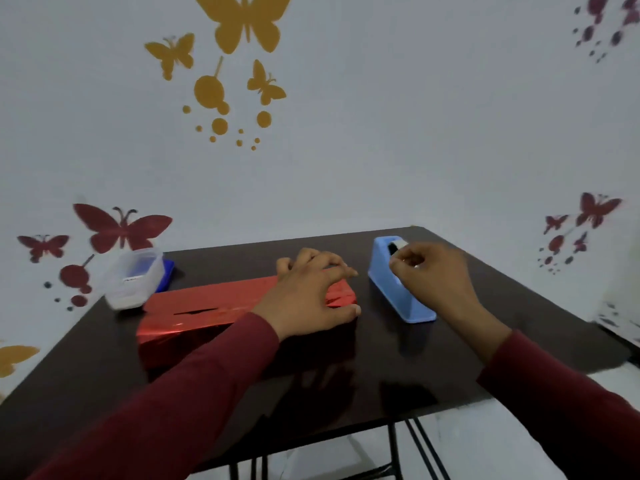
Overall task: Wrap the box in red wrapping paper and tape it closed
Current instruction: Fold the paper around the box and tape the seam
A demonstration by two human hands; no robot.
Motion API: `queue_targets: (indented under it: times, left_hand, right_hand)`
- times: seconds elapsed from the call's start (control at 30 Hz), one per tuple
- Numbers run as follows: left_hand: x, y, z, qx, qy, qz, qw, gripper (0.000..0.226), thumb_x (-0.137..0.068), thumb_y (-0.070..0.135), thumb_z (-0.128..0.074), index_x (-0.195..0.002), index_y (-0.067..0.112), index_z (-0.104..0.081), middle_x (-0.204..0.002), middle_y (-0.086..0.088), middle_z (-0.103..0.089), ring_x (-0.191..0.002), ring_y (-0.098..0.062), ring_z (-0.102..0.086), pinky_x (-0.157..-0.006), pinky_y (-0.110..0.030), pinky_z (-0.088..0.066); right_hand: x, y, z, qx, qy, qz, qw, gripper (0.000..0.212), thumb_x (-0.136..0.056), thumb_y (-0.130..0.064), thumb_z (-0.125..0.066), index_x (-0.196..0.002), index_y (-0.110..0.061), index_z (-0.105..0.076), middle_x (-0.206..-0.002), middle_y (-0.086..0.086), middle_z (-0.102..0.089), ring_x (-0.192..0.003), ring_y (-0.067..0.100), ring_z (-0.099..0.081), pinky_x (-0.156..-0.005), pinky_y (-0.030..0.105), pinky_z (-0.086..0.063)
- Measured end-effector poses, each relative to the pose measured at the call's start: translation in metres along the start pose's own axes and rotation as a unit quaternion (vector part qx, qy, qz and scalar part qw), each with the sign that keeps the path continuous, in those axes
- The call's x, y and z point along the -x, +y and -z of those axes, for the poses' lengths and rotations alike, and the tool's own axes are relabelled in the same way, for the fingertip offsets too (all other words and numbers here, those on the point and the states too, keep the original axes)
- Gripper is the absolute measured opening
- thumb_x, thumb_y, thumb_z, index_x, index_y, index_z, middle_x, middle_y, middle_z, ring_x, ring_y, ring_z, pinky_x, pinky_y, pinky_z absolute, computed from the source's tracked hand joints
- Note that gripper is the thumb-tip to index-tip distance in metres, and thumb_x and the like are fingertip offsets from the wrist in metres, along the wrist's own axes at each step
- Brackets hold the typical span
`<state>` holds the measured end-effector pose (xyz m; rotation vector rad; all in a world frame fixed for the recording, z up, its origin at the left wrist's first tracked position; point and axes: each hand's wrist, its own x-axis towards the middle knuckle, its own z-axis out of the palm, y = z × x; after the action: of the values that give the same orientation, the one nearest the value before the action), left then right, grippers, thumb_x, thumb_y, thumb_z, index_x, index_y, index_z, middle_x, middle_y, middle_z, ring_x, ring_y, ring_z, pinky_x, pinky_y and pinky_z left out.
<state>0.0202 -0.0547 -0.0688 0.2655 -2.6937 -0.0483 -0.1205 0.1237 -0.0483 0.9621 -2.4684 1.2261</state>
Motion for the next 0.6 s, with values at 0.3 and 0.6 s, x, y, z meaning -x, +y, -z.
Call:
queue_targets:
  times: [0.3,0.6]
  left_hand:
    - [-0.099,0.051,-0.036,0.0,-0.077,-0.042,0.996,0.1,-0.072,0.075,-0.072,-0.156,0.041,-0.029,-0.161,0.013,-0.029,-0.145,-0.018,-0.025,-0.104,-0.047,-0.025]
    - [-0.117,0.041,-0.049,-0.006,-0.113,-0.046,0.993,0.117,-0.066,0.075,-0.077,-0.161,0.037,-0.02,-0.17,0.015,-0.013,-0.151,-0.016,-0.02,-0.106,-0.048,-0.025]
  right_hand:
    - [-0.052,0.047,0.019,-0.14,-0.153,-0.307,0.929,0.033,-0.086,-0.04,-0.071,-0.104,-0.012,-0.068,-0.104,0.005,-0.063,-0.083,0.027,-0.064,-0.059,0.034,-0.057]
    - [-0.082,0.065,0.007,-0.225,-0.283,-0.352,0.863,0.027,-0.091,-0.017,-0.076,-0.116,-0.008,-0.071,-0.132,0.011,-0.06,-0.119,0.032,-0.057,-0.07,0.065,-0.061]
